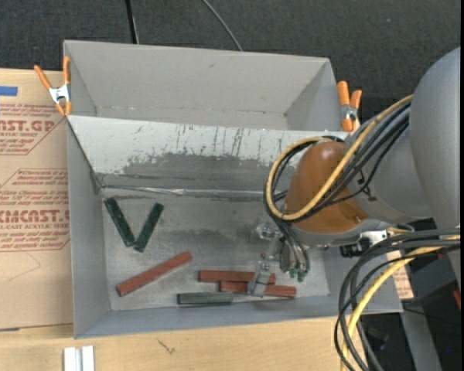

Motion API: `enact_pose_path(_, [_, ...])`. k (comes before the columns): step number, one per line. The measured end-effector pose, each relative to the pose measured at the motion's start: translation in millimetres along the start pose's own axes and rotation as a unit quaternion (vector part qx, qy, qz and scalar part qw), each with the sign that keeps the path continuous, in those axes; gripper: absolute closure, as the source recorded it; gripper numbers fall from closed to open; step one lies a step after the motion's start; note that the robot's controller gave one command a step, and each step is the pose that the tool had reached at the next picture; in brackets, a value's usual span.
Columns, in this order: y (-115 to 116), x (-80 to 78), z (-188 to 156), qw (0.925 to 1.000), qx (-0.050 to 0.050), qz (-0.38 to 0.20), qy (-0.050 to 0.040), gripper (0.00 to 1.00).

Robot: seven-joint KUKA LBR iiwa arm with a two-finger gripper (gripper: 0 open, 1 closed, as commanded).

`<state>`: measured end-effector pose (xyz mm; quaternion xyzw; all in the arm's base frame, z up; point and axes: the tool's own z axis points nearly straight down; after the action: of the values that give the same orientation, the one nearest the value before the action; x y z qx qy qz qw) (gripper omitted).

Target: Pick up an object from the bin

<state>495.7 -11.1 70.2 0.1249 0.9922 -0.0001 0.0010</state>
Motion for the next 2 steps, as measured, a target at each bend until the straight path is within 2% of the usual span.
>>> enact_pose_path(1, [0.5,0.5,-2.3,1.0000,0.000,-0.002,0.0027,1.00])
enact_pose_path(2, [0.5,0.4,-2.3,1.0000,0.000,-0.002,0.0027,1.00])
